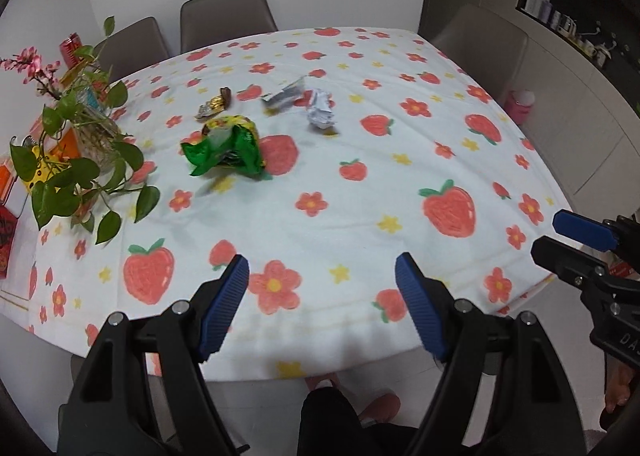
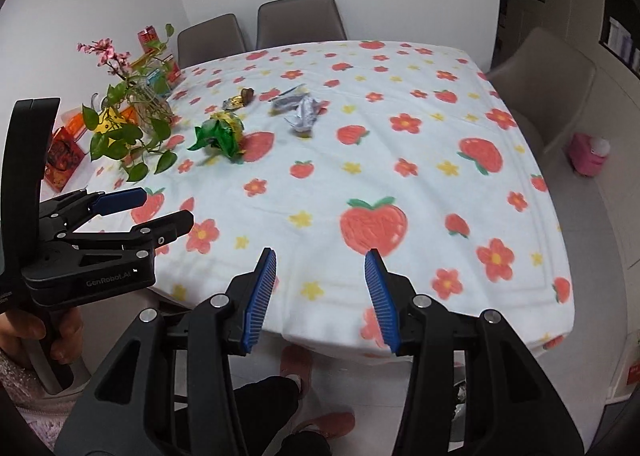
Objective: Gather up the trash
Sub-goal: 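Move both tools back over the table, then grasp the green snack bag with the left tool while the right tool grasps the receipt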
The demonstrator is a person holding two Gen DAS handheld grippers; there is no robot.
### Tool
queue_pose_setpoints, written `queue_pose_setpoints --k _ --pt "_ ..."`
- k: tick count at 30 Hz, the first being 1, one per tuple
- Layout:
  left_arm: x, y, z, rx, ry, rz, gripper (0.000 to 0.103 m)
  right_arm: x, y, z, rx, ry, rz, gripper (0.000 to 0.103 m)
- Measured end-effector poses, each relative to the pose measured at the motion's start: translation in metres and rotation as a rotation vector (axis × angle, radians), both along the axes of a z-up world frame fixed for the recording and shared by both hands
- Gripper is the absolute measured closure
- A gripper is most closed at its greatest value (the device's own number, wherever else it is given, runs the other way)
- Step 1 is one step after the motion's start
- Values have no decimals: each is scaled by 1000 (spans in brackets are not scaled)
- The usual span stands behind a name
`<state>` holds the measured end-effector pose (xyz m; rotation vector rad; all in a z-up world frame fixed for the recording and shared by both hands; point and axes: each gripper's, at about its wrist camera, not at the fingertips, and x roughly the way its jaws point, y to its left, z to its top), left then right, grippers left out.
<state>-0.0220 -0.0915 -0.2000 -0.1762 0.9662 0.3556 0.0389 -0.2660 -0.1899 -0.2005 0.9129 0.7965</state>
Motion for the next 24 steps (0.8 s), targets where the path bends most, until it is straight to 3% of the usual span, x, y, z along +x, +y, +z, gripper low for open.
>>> queue_pose_setpoints --k 5,13,24 --pt "15 41 10 14 -26 27 27 19 53 8 12 -18 32 58" --pt "64 101 9 15 -46 -20 27 63 122 6 3 -27 1 58" --pt "110 144 -31 -22 18 -60 27 119 178 -31 -57 14 -59 58"
